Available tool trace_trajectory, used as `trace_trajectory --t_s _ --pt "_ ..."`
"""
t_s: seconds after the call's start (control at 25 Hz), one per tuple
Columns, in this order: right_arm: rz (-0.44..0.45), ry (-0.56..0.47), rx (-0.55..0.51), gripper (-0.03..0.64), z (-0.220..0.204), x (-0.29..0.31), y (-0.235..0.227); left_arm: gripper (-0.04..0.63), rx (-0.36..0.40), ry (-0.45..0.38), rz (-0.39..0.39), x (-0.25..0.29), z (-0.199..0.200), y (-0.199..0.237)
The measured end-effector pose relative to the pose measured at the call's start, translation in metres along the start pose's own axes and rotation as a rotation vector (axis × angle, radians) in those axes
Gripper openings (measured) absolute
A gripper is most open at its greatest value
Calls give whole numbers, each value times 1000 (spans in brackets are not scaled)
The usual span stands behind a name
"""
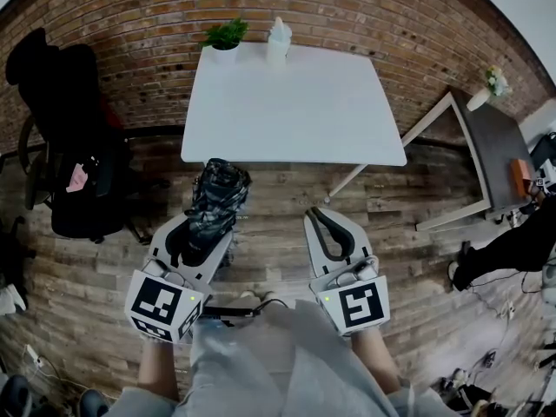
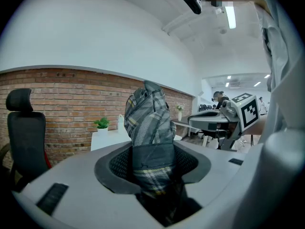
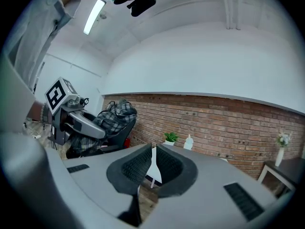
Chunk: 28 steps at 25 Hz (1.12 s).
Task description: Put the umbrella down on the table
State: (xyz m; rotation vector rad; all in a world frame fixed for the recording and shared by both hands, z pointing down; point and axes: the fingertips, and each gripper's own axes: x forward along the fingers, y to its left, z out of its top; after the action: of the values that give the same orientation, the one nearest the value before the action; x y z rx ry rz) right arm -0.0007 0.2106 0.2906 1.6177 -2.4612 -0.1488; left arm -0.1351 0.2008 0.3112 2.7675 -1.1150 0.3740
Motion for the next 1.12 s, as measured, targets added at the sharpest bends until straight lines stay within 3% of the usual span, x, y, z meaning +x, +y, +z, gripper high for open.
trace_trajectory --t_s 0.72,1.12 --pt "-28 13 -38 57 1 4 27 225 -10 -16 -3 -24 -11 27" --pt "-5 -2 -41 57 -5 46 -6 225 5 -19 18 16 7 51"
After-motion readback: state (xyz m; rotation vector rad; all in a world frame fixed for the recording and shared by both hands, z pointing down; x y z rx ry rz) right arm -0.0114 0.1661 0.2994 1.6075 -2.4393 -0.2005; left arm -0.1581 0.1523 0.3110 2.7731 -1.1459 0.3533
